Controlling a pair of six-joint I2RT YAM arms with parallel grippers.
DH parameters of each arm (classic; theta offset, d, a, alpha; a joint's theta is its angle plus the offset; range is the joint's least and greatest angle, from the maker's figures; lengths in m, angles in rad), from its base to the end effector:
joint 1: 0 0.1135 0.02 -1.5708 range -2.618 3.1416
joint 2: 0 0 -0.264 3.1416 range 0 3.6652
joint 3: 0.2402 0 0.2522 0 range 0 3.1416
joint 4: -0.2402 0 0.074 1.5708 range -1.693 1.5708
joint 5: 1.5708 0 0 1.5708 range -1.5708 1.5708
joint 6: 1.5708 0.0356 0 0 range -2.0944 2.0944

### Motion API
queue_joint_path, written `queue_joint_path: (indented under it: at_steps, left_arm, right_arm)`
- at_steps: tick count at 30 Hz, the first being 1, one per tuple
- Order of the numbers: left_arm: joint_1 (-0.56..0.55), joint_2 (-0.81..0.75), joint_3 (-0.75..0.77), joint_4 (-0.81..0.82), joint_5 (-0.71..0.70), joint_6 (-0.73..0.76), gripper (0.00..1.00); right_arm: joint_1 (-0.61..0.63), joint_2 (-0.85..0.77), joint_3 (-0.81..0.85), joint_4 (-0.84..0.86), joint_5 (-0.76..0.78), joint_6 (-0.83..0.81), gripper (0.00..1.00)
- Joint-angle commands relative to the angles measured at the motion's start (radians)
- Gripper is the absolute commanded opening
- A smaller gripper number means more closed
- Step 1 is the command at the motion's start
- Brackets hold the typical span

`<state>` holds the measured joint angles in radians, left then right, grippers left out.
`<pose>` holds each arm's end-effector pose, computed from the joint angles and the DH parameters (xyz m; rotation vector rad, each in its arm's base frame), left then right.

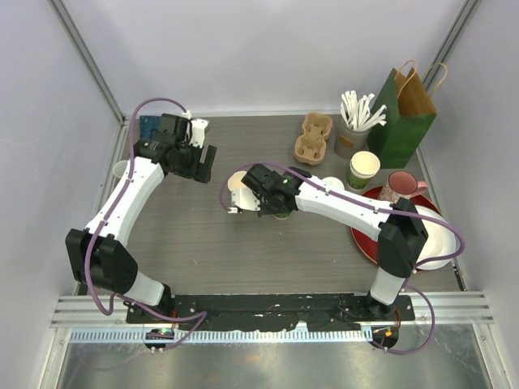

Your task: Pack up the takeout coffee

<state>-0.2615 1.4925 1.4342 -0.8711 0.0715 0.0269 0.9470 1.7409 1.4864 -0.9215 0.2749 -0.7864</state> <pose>0.3016 -0.0834 0.3346 0.3897 2.4761 -0.1865 0.2173 0.2853 0.2701 -2.0161 1.8107 -0.3300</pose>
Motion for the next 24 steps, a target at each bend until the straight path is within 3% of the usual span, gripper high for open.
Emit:
queue_joint_path:
  at_steps: [1,9,24]
  left_arm:
    - [0.002,-0.028,0.031,0.017,-0.006,0.007,0.84]
    - [0.002,-0.029,0.032,0.015,-0.006,0.004,0.84]
    - [0.002,-0.031,0.054,0.007,0.011,-0.007,0.84]
  right_arm:
    - [0.006,-0.034,-0.003,-0.008,-0.016,0.016,0.02]
    - [0.006,-0.032,0.015,-0.008,-0.017,0.027,0.22]
    - [0.006,-0.069,0.054,0.030,-0.023,0.053,0.46]
